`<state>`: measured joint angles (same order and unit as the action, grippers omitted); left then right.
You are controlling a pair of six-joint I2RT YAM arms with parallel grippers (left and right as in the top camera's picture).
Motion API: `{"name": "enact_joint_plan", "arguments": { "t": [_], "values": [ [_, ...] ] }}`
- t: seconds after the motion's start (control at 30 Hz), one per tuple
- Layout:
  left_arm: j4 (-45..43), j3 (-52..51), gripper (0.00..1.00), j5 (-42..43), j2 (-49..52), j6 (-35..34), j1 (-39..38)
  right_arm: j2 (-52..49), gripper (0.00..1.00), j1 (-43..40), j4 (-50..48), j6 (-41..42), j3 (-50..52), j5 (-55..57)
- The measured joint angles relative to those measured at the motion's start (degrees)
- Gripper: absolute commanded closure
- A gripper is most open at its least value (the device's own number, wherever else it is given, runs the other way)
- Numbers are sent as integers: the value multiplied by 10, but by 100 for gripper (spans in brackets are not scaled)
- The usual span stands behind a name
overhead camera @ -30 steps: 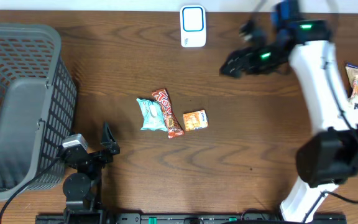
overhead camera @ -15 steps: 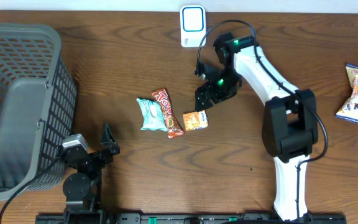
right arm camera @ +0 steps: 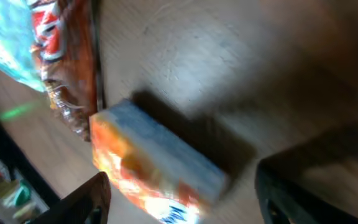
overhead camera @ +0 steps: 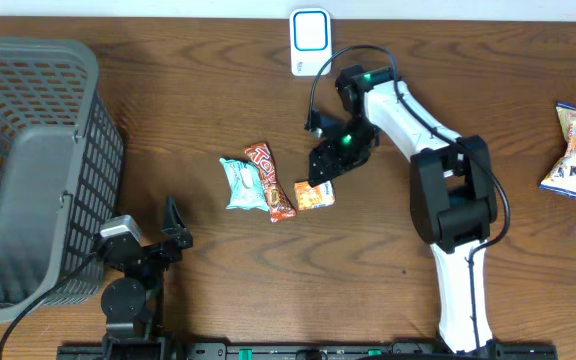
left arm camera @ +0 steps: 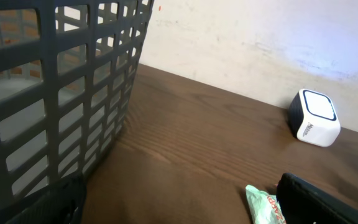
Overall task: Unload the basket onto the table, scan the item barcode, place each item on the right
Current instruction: 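Move the right gripper to the small orange box, then grasp the orange box with the right gripper and lift it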
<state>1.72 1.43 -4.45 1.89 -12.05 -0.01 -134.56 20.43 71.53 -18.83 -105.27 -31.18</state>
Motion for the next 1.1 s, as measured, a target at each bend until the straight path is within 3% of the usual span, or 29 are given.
{"name": "enact_joint_plan", "arguments": {
  "t": [0.13, 0.23, 0.27, 0.5, 0.9, 1.1],
  "values": [
    [0, 0, 2, 0, 0, 0, 0, 0, 62, 12, -16, -14, 21, -13],
    [0, 0, 2, 0, 0, 0, 0, 3, 94, 17, -36, -19, 46, -28],
    [0, 0, 2, 0, 0, 0, 0, 4, 99, 17, -40, -21, 53, -32],
    [0, 0, 2, 0, 0, 0, 0, 5, 99, 12, -26, -10, 73, -65],
    [0, 0, 2, 0, 0, 0, 0, -7, 99, -52, 241, -2, 31, -212],
    [0, 0, 2, 0, 0, 0, 0, -7, 99, -79, 260, 10, 31, -257]
  ]
}}
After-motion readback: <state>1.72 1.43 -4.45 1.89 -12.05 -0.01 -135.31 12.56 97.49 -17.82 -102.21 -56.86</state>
